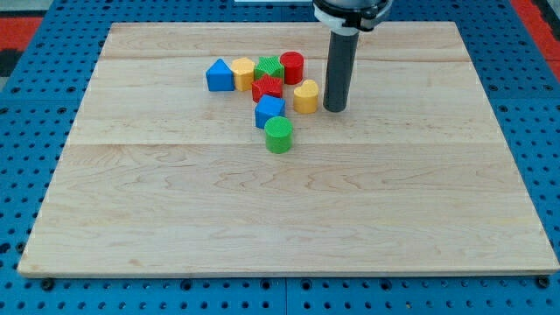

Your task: Move the yellow heart to red star

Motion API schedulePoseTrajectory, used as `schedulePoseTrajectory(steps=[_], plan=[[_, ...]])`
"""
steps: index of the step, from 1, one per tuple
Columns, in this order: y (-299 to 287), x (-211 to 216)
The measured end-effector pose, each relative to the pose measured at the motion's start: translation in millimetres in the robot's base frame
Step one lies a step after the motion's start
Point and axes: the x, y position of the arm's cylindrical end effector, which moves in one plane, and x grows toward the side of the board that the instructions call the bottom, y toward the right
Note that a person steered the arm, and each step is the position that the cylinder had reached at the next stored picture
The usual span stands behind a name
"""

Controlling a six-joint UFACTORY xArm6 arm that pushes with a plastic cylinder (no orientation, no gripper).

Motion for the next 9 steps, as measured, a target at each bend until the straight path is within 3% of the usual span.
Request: schedulePoseTrajectory(steps=[9], plan=[[-9.3, -24.1]])
